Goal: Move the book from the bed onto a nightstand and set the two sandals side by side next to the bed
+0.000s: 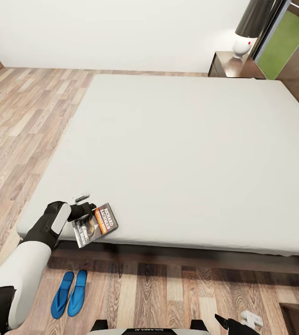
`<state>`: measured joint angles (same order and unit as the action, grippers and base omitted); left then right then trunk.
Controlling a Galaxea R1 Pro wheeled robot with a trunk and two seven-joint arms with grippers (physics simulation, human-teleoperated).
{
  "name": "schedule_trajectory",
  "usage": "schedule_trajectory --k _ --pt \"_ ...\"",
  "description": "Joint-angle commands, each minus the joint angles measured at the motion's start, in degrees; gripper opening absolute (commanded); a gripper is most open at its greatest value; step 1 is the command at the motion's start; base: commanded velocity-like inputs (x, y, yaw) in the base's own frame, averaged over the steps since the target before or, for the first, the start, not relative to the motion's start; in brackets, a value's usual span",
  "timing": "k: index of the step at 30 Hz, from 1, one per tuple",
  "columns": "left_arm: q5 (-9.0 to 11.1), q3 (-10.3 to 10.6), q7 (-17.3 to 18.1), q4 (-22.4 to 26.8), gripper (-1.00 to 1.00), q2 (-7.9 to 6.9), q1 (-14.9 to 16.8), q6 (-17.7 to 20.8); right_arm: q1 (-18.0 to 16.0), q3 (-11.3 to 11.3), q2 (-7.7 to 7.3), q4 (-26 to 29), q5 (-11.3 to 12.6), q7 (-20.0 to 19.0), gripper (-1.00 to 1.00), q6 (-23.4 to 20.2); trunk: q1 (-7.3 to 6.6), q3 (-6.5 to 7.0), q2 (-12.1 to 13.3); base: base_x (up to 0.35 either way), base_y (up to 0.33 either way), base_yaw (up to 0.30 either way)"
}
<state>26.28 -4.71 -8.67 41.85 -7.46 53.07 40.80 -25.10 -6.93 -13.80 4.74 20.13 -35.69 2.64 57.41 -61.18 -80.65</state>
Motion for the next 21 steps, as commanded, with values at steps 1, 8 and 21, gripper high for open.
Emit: schedule_trajectory --k 1,8,21 --pt "0.6 0.0 -0.4 0.1 1.0 0.0 0.0 0.2 0.0 -0.5 0.0 -0.1 -0.4 -0.3 1.0 0.2 0.0 -0.03 0.0 0.0 0.0 0.0" --pt "0.6 0.0 -0.5 0.1 1.0 0.03 0.0 0.2 0.0 -0.5 0.0 -0.1 -0.4 -0.3 1.0 0.2 0.0 -0.03 0.0 0.0 0.0 0.0" --pt "0.6 0.0 -0.5 0.1 1.0 0.08 0.0 0.2 0.0 -0.5 -0.02 -0.1 -0.4 -0.3 1.0 0.2 -0.88 0.69 1.6 0.0 0.0 0.0"
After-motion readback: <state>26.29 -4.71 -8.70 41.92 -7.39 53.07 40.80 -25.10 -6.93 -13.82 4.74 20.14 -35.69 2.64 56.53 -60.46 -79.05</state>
